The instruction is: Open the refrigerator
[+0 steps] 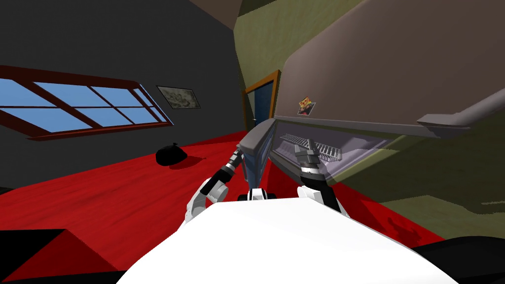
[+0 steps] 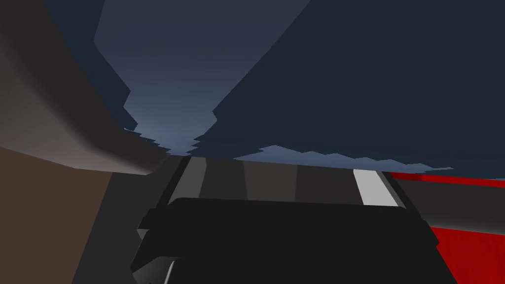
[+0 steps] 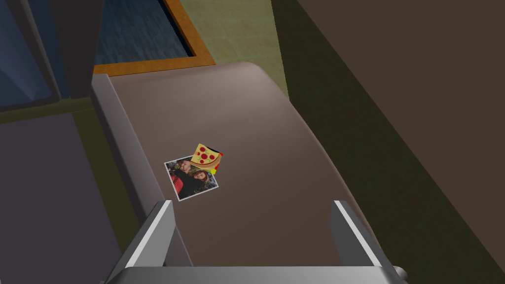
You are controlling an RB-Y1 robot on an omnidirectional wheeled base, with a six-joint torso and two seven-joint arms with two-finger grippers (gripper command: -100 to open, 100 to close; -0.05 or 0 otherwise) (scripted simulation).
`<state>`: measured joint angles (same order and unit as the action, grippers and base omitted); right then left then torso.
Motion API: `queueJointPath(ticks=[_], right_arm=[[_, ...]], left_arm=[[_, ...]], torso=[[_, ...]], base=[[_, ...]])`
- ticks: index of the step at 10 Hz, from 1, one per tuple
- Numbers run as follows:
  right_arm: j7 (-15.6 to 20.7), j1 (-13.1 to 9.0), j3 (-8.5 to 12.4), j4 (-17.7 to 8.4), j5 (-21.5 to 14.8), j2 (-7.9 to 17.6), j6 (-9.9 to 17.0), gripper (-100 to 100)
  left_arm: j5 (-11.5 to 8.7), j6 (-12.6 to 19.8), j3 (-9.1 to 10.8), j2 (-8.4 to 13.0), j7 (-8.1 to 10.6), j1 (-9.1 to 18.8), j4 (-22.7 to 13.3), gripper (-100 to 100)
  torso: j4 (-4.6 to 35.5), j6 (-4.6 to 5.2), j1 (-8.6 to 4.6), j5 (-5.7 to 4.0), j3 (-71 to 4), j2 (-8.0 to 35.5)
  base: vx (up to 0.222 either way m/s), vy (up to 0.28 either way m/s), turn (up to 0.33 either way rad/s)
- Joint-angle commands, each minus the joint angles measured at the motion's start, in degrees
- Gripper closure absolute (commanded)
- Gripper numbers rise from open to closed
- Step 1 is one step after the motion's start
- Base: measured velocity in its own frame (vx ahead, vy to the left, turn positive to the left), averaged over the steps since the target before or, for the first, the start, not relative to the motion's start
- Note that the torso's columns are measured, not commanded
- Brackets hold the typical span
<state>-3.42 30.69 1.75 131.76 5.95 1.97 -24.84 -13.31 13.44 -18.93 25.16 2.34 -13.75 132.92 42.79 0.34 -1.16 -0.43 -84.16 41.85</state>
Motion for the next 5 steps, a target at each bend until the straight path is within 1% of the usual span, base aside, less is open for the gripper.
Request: queueJointPath(ticks=[1, 5], right_arm=[[0.0, 0.0, 0.0, 0.0, 0.0, 0.0, 0.0, 0], [0.0, -0.01, 0.0, 0.0, 0.0, 0.0, 0.0, 0]], left_arm=[[-1.04, 1.5, 0.18, 0.95, 0.68, -0.41, 4.11, -100], [-1.04, 1.5, 0.18, 0.95, 0.68, -0.41, 4.11, -100]], torso=[[0.26, -0.1, 0.22, 0.07, 0.18, -0.02], [0.53, -0.27, 0.31, 0.14, 0.54, -0.1]], base=[[0.012, -0.012, 0.088], [0.004, 0.008, -0.002]])
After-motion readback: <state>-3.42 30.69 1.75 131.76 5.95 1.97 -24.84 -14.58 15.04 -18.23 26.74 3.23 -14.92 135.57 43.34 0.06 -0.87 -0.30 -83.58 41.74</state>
